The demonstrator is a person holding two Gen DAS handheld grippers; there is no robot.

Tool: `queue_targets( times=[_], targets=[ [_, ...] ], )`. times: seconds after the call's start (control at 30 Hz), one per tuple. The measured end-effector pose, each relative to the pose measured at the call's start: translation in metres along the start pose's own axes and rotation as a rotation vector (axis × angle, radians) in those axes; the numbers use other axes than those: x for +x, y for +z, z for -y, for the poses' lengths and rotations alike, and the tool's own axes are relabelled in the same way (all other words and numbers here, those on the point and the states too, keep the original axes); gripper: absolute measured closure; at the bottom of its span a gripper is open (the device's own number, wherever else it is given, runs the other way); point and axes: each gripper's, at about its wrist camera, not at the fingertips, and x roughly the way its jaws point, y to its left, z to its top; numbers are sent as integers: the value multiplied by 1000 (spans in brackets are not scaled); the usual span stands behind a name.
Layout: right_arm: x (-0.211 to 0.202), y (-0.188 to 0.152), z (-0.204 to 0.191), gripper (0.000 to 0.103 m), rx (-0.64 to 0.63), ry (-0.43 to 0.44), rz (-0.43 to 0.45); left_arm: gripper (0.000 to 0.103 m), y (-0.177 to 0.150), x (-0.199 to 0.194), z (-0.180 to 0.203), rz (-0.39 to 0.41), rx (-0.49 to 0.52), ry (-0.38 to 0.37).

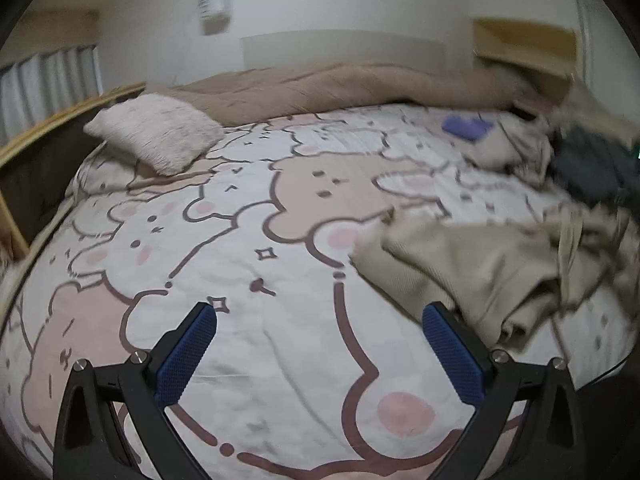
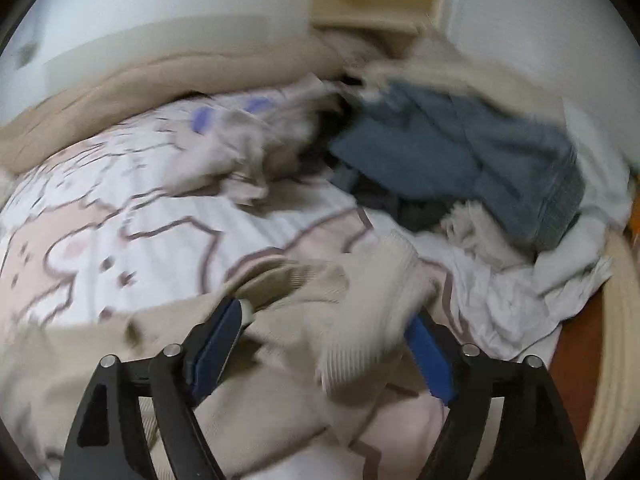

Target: Fold clothes

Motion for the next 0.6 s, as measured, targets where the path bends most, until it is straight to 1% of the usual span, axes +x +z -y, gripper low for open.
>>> queue_targets(
  times=[0.07, 0.13, 0.2, 0.27, 0.37, 0.4, 0.43, 0.5, 0.57, 0.6],
  targets=[
    [-41, -10, -18, 21, -81, -4, 136, 0, -5, 2, 0, -7, 10, 2],
    [-82, -21, -36, 21, -163, -8, 272, 0, -5, 3, -8, -4, -11, 13],
    [-123, -29, -64, 21, -228, 134, 357, 0, -5, 4, -22, -5, -70, 22],
    [-155, -40, -110, 22, -375, 310, 386, 0, -5, 5, -38, -7, -138, 35],
    [-173, -59, -183, 22, -592, 418, 395, 0, -7, 2, -67, -1, -257, 62],
    [-175, -65, -208, 25, -654, 446, 391, 0, -9, 0, -77, 3, -296, 71],
    [-171, -69, -231, 34, -694, 464, 377, 0, -11, -1, -83, 7, -323, 79],
    [-154, -76, -270, 40, -735, 481, 318, 0, -16, -4, -99, 13, -384, 93],
    [-134, -82, -304, 42, -759, 491, 250, 0, -20, -6, -111, 14, -433, 93],
    [-122, -85, -315, 43, -761, 489, 214, 0, -22, -6, -115, 12, -454, 85]
  ],
)
